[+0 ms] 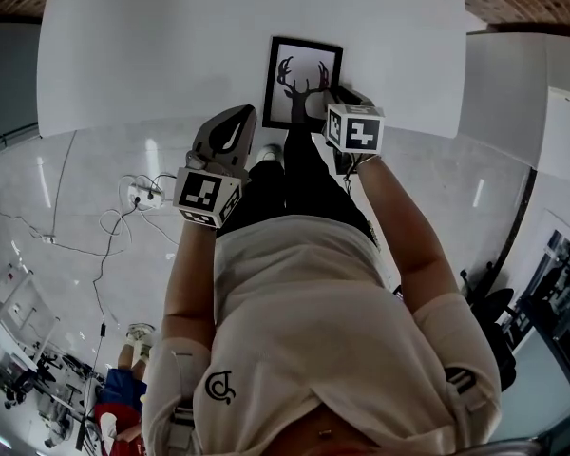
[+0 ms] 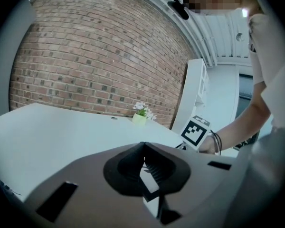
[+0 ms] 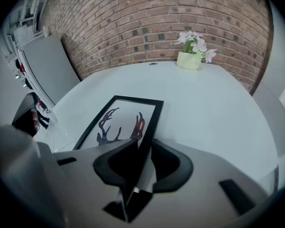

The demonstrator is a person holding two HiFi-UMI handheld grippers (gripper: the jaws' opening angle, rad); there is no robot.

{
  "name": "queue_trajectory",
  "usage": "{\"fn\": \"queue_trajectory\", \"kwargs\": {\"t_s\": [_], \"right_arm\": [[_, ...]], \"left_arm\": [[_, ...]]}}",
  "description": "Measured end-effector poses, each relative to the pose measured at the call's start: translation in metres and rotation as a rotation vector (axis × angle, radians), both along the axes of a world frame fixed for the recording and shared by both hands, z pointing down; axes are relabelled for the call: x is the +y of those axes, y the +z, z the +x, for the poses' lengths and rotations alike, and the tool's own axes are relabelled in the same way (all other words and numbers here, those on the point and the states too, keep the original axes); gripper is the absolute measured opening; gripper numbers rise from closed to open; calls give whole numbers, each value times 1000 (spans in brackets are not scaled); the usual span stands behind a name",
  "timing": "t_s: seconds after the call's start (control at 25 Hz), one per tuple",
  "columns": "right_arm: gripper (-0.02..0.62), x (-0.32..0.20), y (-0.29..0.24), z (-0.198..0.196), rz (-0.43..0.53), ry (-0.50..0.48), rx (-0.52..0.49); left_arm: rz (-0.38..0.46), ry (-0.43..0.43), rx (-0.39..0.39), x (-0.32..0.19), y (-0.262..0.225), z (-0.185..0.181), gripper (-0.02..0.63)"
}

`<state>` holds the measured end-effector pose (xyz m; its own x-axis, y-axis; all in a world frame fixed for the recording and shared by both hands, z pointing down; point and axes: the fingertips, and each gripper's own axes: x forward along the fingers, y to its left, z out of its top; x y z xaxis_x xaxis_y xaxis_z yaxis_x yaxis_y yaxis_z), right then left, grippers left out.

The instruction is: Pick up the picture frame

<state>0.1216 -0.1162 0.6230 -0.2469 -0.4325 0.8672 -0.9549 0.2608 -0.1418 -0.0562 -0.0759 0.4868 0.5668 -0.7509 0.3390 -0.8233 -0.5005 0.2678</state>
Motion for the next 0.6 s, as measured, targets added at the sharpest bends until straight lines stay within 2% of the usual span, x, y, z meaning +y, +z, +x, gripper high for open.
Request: {"fn": "queue_trajectory", "kwargs": {"t_s": [0.24,0.6], "right_arm": [[84,27,0,4,-5,-1,14],[84,52,-1,1,-7,63,3]], "left_arm": [[-25,47,-59,25,25,3,12],[-123,77,-11,54,62,4,12]]}}
